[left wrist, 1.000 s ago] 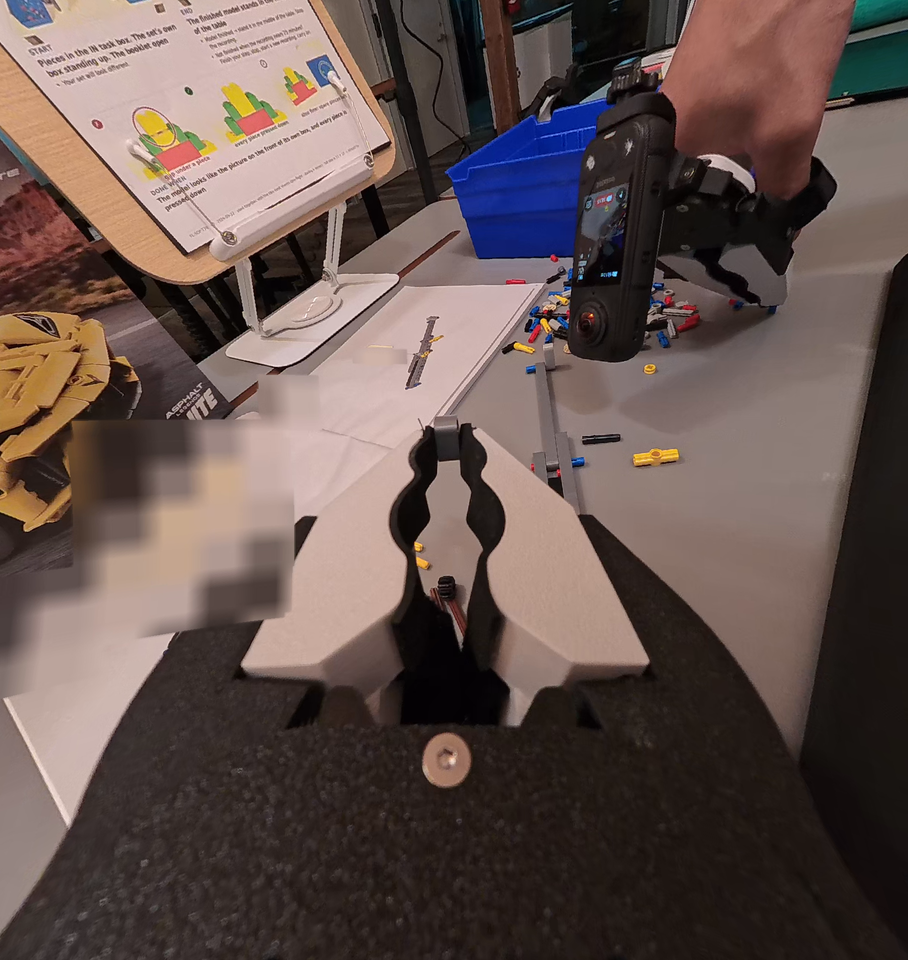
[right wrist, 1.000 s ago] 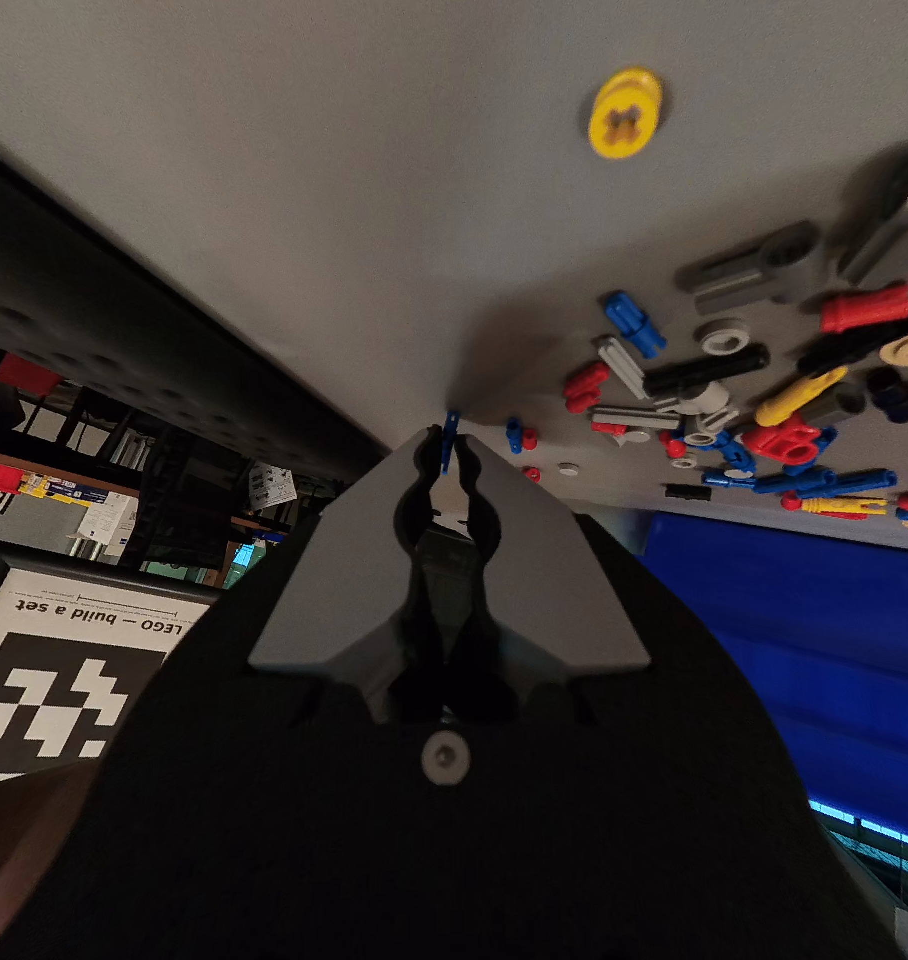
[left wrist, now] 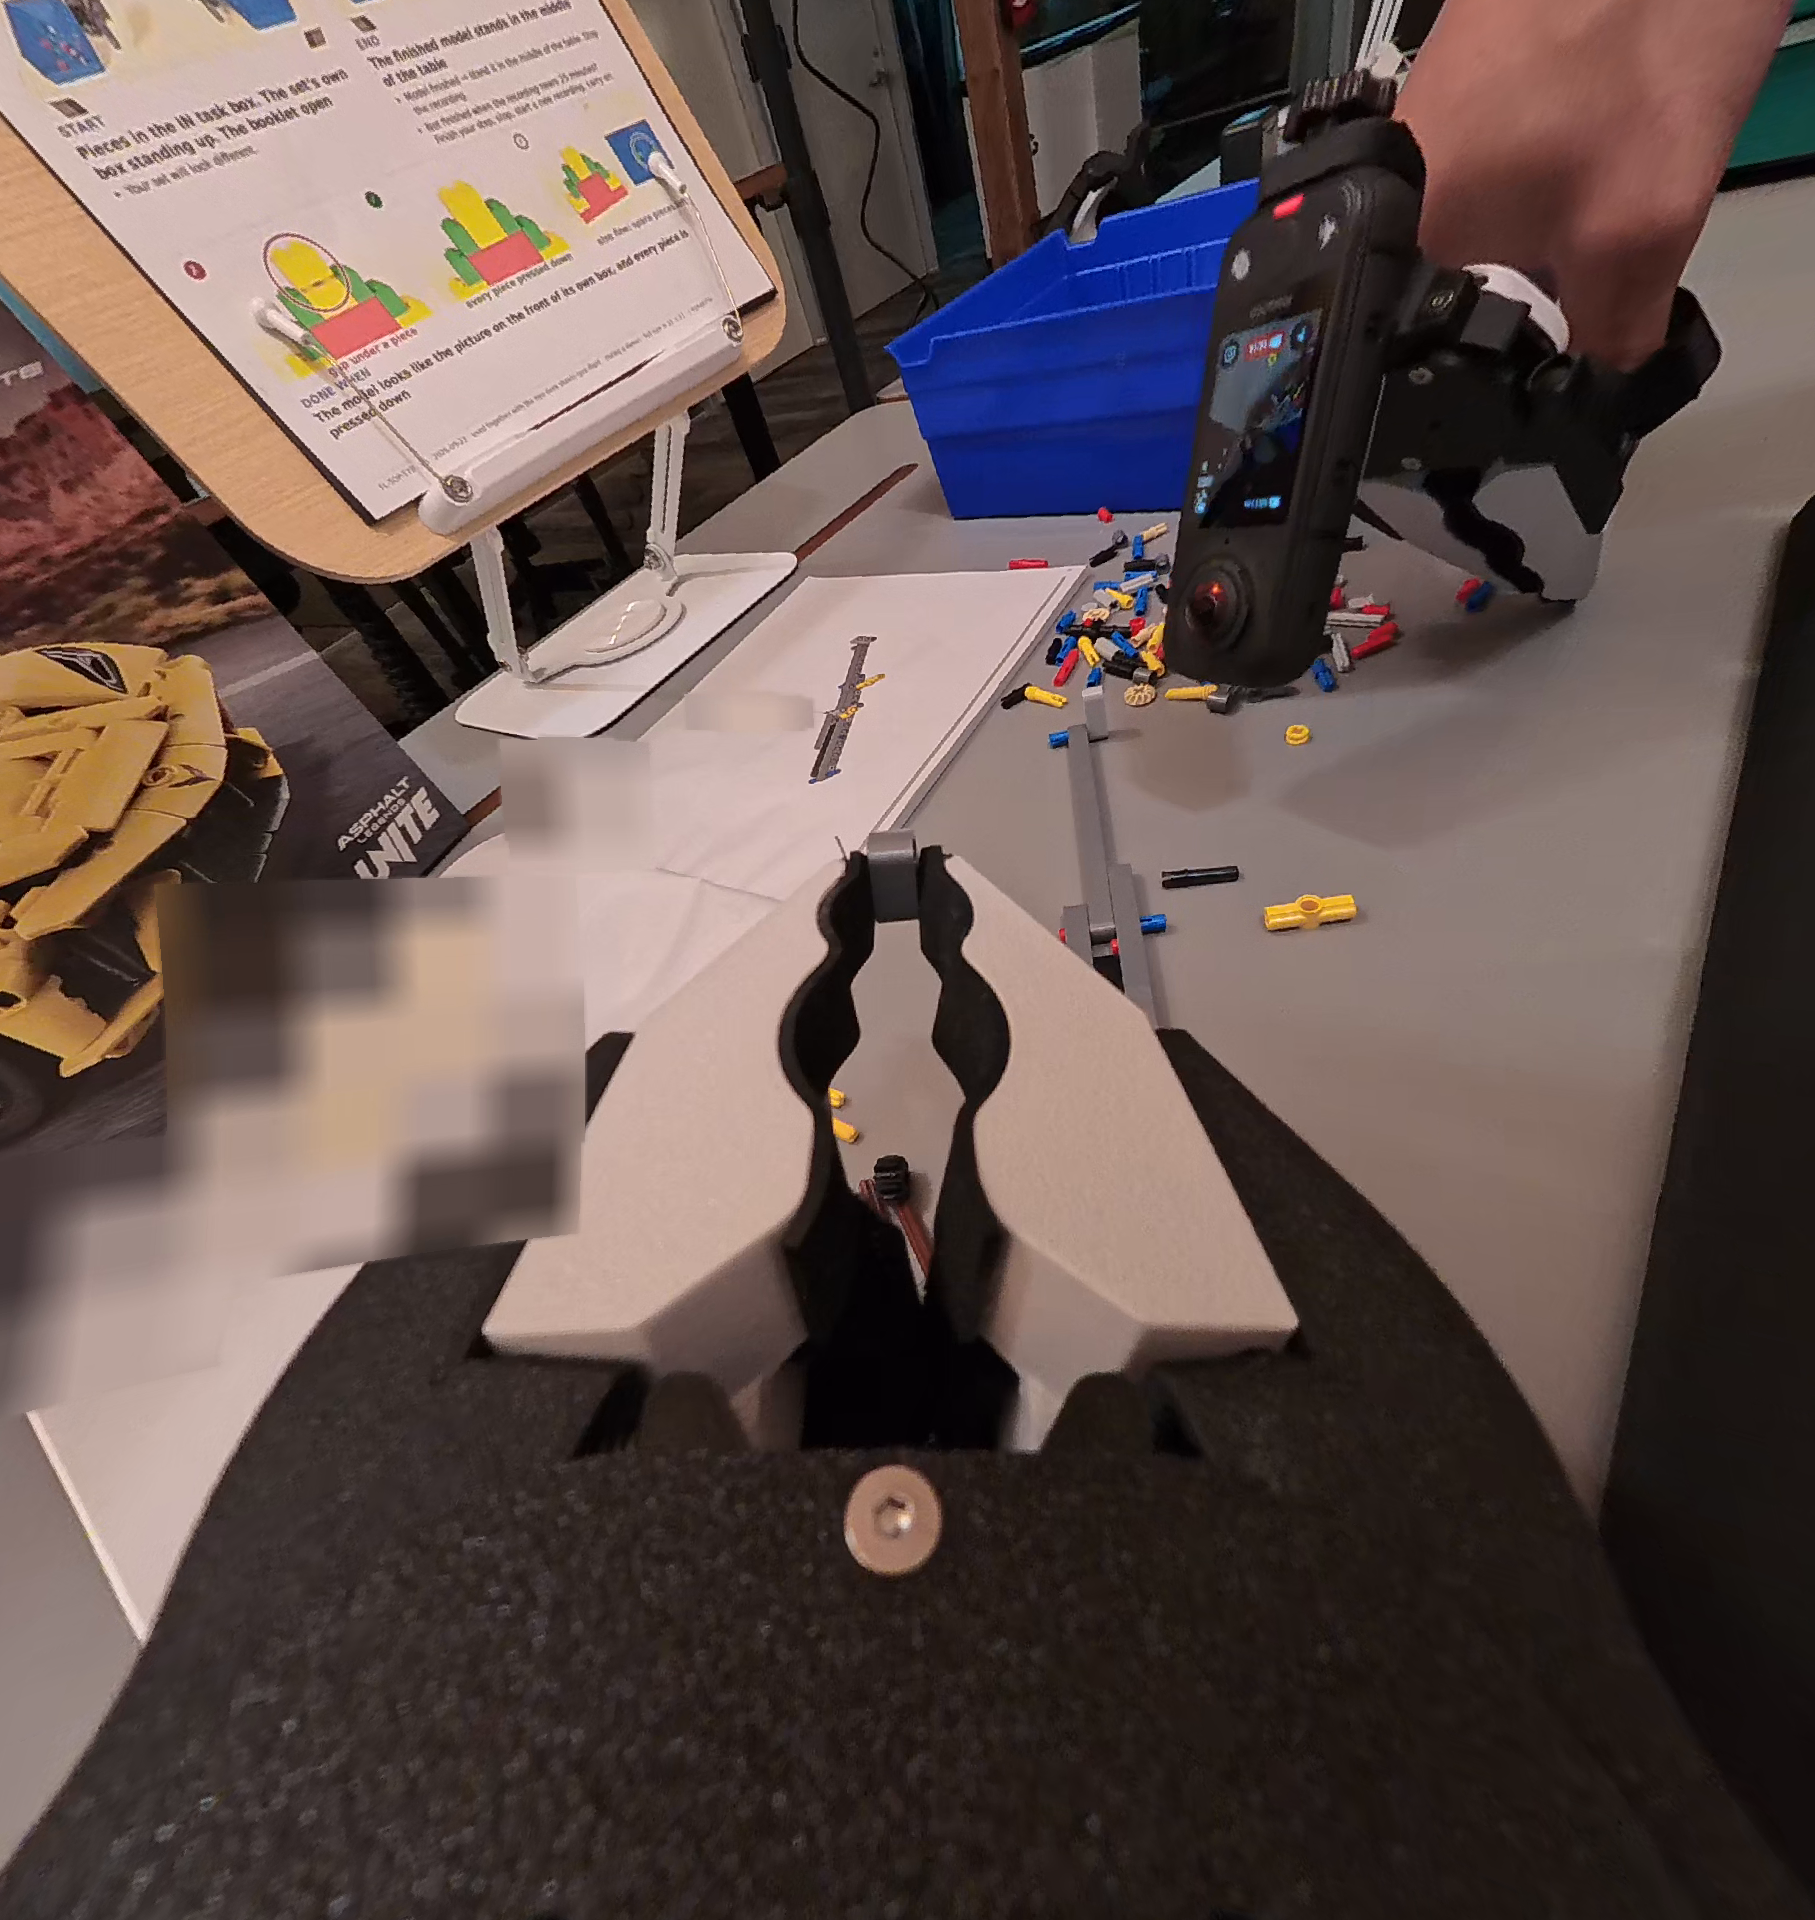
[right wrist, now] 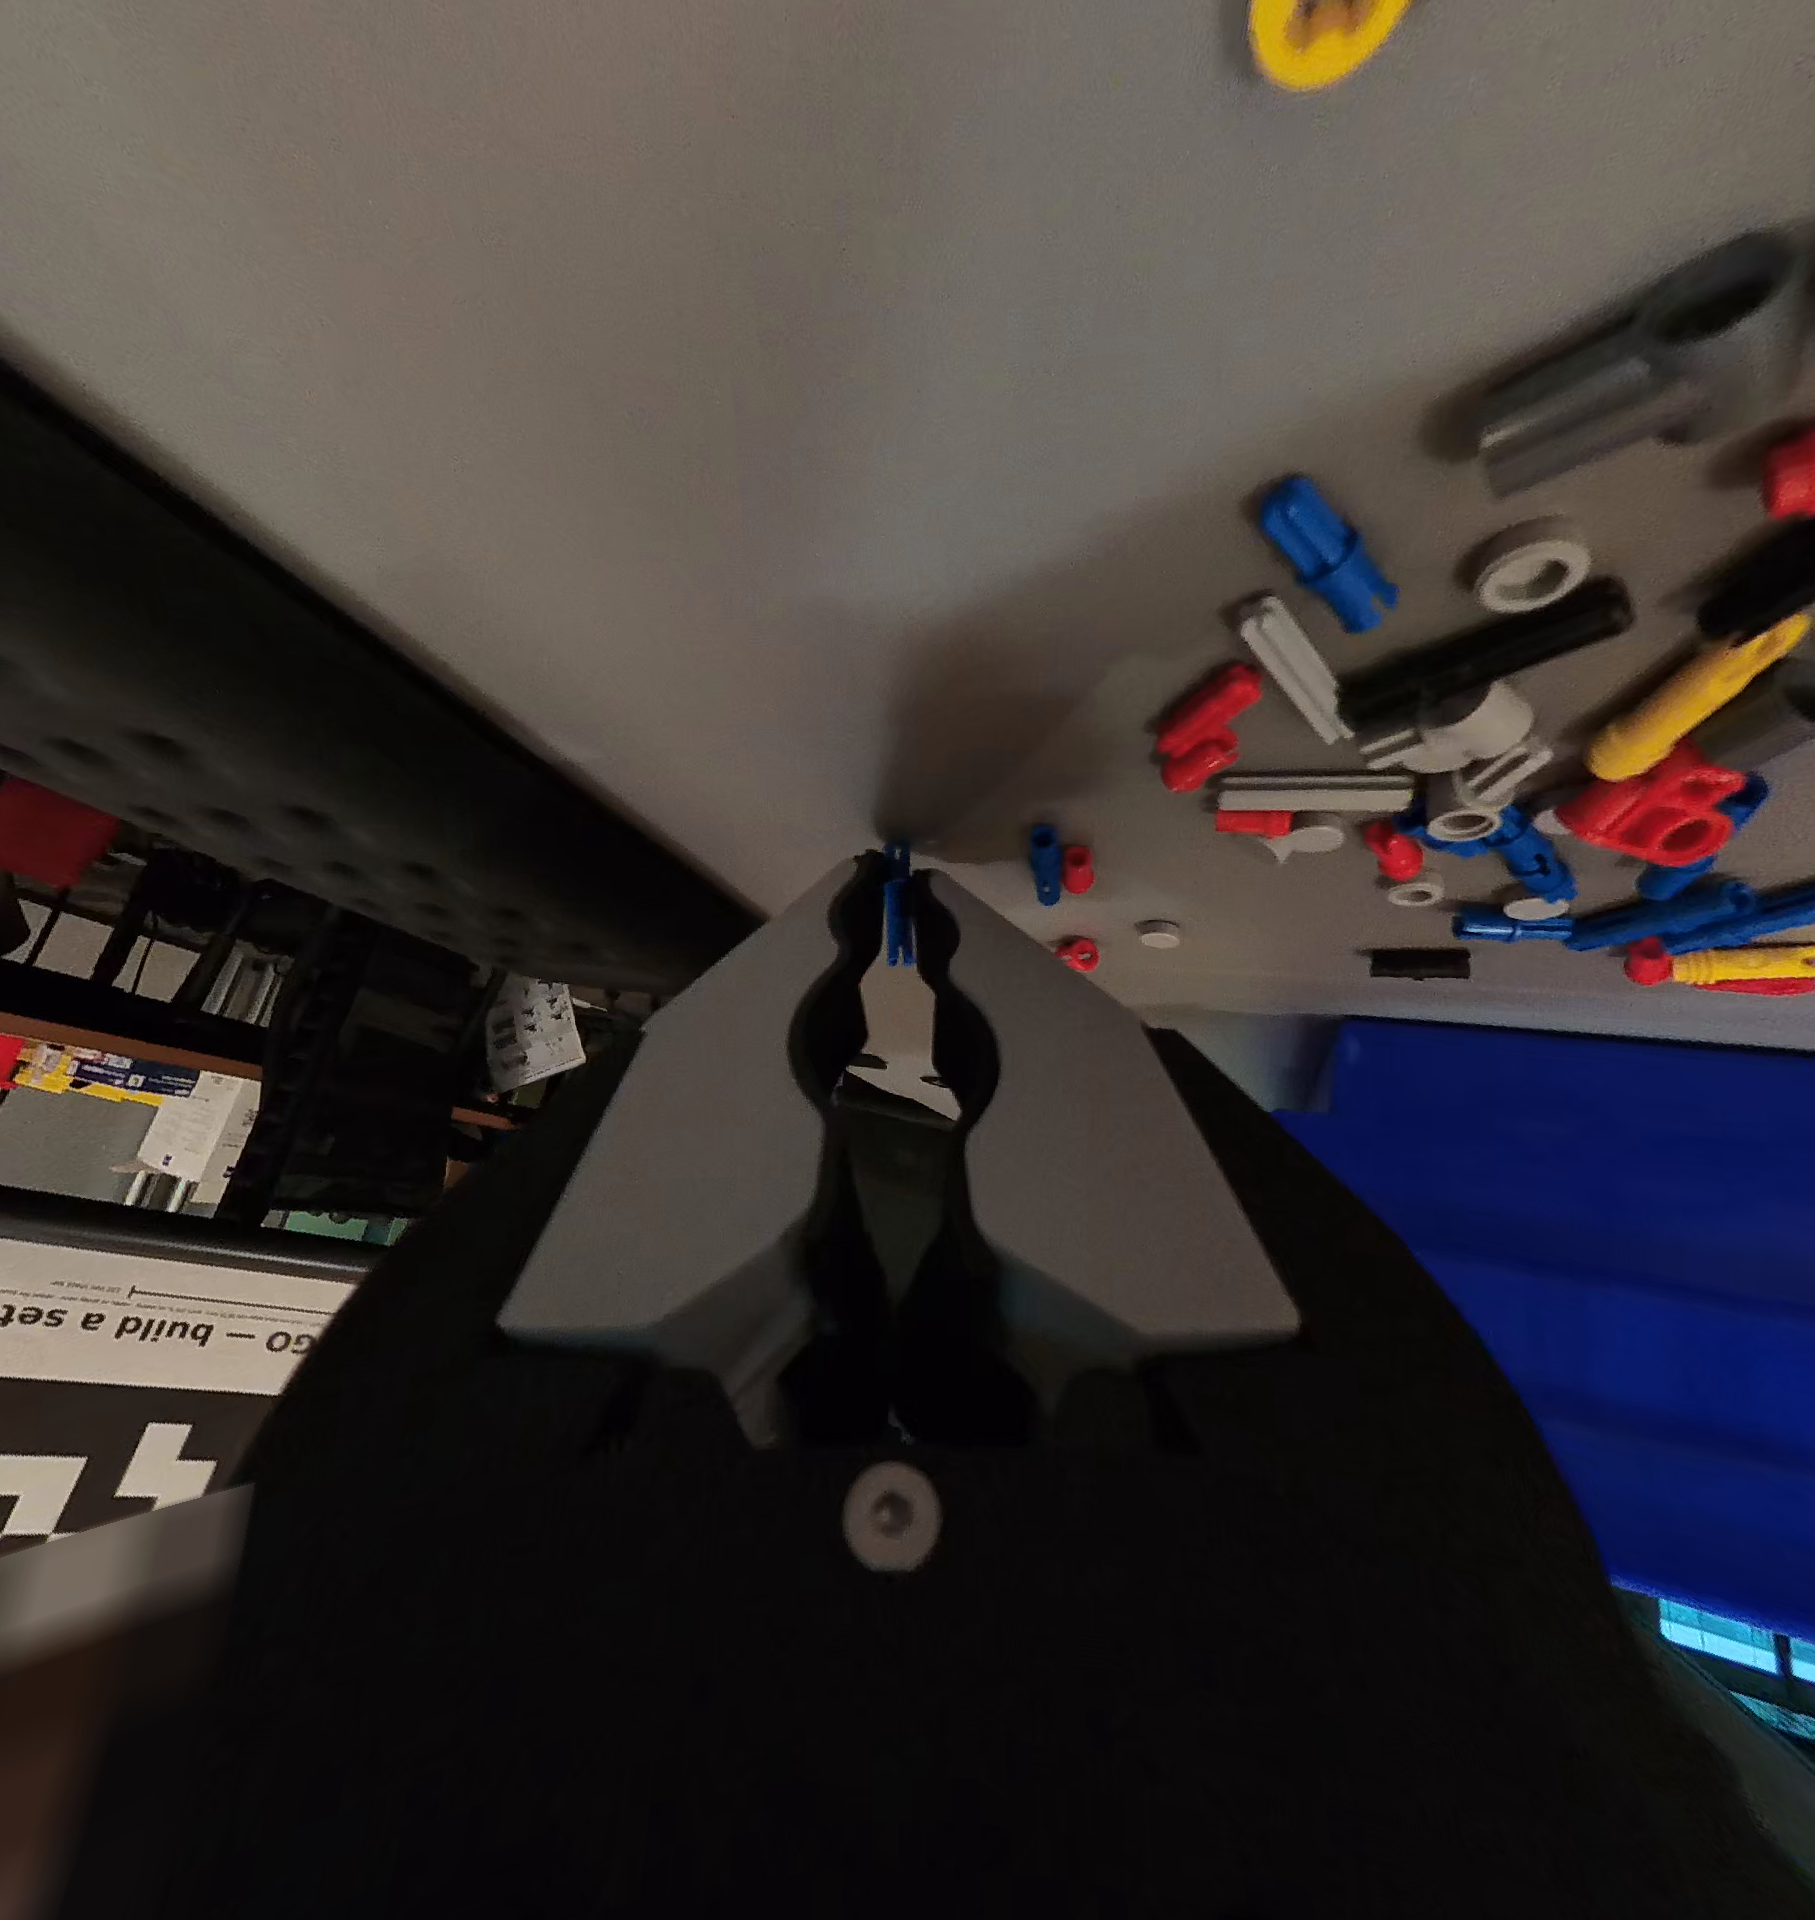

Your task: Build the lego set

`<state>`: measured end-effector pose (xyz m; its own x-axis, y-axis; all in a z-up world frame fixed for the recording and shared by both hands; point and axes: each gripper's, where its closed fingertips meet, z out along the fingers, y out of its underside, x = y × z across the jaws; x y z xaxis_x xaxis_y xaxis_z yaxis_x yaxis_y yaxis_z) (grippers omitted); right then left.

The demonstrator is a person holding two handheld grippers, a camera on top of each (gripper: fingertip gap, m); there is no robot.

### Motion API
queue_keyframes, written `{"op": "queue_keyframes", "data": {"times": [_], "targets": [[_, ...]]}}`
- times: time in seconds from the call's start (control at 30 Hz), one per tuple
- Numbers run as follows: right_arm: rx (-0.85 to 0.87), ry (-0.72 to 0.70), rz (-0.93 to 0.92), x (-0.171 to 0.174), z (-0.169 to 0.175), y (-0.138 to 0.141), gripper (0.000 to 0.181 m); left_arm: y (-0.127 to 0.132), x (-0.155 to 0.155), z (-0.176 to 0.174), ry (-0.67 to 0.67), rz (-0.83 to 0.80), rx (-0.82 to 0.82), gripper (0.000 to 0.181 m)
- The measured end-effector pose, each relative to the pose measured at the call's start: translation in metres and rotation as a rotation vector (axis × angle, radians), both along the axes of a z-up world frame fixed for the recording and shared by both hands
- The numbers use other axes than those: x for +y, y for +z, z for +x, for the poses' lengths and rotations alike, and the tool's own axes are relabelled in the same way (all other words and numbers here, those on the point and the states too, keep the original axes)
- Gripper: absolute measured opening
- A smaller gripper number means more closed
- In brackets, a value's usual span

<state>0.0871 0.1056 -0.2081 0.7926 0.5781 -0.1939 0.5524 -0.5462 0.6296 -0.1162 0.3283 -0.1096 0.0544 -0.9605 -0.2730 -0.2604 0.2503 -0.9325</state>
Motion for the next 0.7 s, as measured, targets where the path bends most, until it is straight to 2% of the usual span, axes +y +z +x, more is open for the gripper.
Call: {"op": "queue_keyframes", "data": {"times": [0.3,0.7], "targets": [[-0.051,0.050,0.094,0.013,0.011,-0.001,0.005,0.000,0.000,0.000,0.003,0.012,0.000,0.006],[-0.044,0.026,0.107,0.012,0.009,-0.004,0.005,-0.001,-0.001,0.000,0.000,0.012,0.003,0.007]]}}
